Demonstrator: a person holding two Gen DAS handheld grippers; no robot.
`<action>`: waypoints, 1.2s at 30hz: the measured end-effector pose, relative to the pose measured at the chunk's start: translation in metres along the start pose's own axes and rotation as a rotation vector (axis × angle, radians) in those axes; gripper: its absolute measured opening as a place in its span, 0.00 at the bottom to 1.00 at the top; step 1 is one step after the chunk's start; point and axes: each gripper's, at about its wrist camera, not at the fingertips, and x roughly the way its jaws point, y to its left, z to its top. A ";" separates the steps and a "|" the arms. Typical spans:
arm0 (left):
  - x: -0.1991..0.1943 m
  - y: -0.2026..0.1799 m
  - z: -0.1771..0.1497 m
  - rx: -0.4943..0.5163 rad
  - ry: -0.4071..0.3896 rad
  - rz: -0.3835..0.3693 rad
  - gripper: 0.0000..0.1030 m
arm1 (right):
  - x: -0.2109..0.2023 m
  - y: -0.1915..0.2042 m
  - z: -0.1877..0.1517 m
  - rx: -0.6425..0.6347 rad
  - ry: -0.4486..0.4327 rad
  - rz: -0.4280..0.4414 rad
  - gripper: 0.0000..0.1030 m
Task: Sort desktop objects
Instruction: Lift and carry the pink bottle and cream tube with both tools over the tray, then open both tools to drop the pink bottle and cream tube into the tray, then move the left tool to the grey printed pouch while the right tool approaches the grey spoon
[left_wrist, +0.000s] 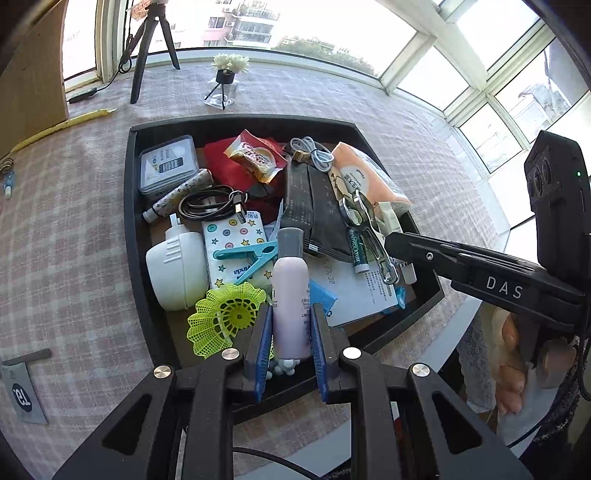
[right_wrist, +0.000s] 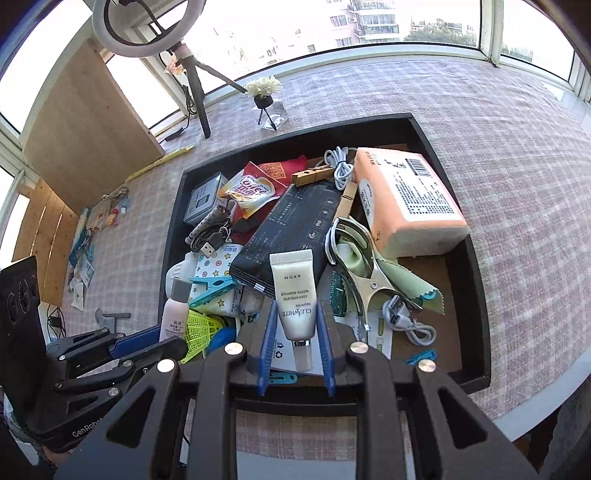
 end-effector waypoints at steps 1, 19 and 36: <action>0.003 -0.005 0.000 0.006 0.006 -0.002 0.19 | -0.002 -0.007 -0.002 0.009 -0.001 -0.008 0.21; 0.025 -0.031 0.016 0.013 -0.009 0.034 0.47 | -0.016 -0.048 0.004 0.049 -0.022 -0.053 0.38; -0.013 0.044 0.006 -0.141 -0.069 0.107 0.44 | 0.014 0.030 0.024 -0.082 0.011 0.014 0.38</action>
